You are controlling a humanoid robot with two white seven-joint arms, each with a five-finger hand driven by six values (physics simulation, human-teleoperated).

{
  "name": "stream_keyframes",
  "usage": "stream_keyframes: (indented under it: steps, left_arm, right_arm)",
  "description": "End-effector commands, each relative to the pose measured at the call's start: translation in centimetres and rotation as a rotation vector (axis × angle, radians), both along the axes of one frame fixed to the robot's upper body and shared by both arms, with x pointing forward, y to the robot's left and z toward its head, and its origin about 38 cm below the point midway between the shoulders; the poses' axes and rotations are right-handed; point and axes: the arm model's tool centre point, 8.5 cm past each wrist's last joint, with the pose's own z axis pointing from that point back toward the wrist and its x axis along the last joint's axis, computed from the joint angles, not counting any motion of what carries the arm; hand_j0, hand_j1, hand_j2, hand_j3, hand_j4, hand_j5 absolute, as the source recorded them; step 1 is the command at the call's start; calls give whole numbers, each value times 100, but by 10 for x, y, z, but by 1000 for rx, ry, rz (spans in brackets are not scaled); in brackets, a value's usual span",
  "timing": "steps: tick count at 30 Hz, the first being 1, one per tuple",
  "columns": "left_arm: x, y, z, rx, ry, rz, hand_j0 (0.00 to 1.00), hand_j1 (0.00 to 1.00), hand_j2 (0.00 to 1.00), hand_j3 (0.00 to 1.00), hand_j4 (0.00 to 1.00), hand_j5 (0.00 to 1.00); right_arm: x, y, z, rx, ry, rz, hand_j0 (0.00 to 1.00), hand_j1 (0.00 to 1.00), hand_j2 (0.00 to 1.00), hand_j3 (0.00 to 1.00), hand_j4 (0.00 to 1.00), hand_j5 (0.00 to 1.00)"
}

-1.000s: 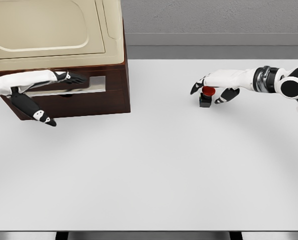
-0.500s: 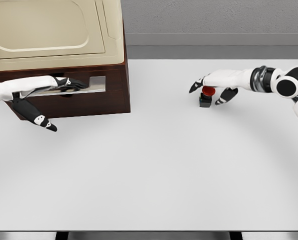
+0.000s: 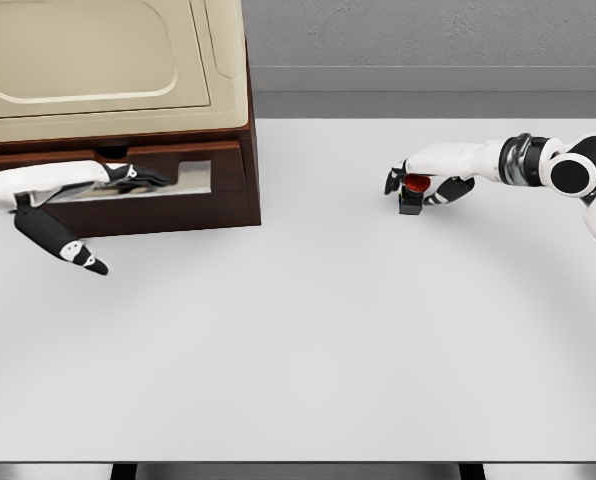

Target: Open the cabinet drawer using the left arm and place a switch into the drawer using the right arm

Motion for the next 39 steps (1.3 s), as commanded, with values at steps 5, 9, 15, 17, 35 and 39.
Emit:
stream_keyframes:
  steps: [5,9,15,17,35,39]
  left_arm:
    - [-3,8,1,6,10,18,100,100,100,100,100,100]
    - [-4,13,3,-2,19,30,100,100,100,100,100,100]
    - [-8,17,-2,-26,58,44,100,100,100,100,100,100]
    - [-9,17,-1,-39,64,46,100,100,100,100,100,100]
    - [-15,24,-9,-68,113,62,100,100,100,100,100,100]
    - [-16,22,-12,-95,131,61,100,100,100,100,100,100]
  right_arm:
    - [0,1,-1,-2,4,5,45,45,45,45,45,45]
    - [0,3,3,1,-5,13,43,43,43,43,43,43]
    - [-5,20,27,10,-65,97,43,43,43,43,43,43]
    - [-10,21,34,5,-84,119,43,43,43,43,43,43]
    - [-62,46,110,49,-228,426,43,43,43,43,43,43]
    - [-63,49,123,125,-218,430,43,43,43,43,43,43]
